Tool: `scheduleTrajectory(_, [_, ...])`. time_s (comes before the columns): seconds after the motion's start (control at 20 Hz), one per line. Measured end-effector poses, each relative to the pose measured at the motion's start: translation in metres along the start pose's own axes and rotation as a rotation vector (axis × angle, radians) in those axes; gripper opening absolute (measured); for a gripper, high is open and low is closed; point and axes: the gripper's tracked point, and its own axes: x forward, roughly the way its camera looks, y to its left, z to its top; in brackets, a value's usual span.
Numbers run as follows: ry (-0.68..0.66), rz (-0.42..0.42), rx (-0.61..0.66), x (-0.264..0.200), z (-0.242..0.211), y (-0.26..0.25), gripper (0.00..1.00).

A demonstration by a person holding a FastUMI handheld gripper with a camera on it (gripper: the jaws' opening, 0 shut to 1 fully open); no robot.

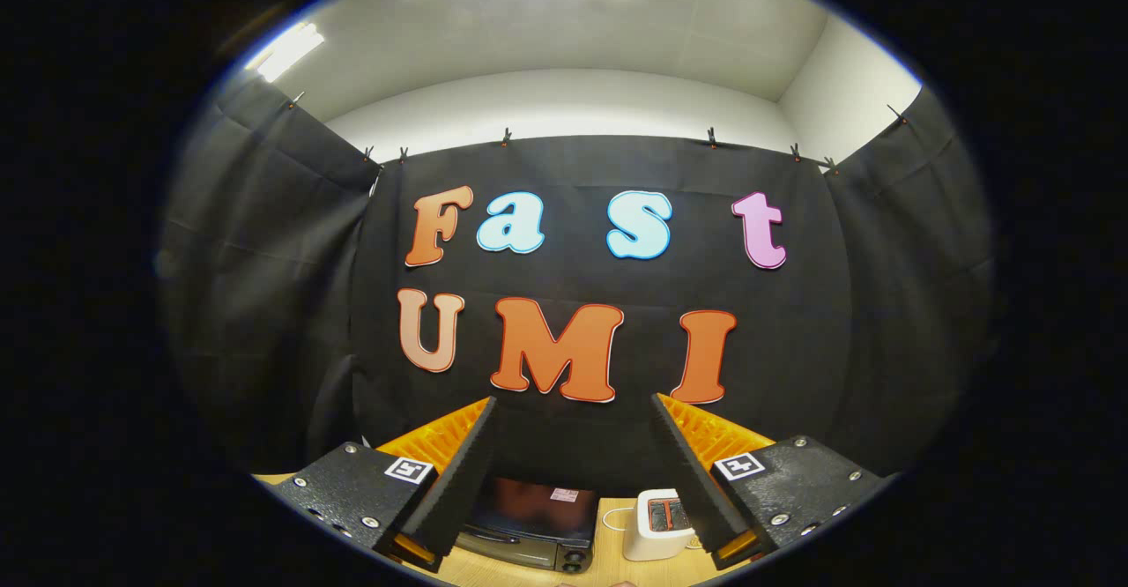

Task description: Open the toaster oven, put the food inside, and close the toaster oven door.

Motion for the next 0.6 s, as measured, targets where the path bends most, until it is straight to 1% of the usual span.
scheduleTrajectory(0.15, [0.000, -0.028, 0.010, 0.003, -0.003, -0.009, 1.00])
scheduleTrajectory(0.35, [0.025, -0.031, 0.045, 0.012, -0.020, -0.008, 1.00])
scheduleTrajectory(0.6, [0.141, -0.023, 0.082, 0.027, -0.078, 0.007, 1.00])
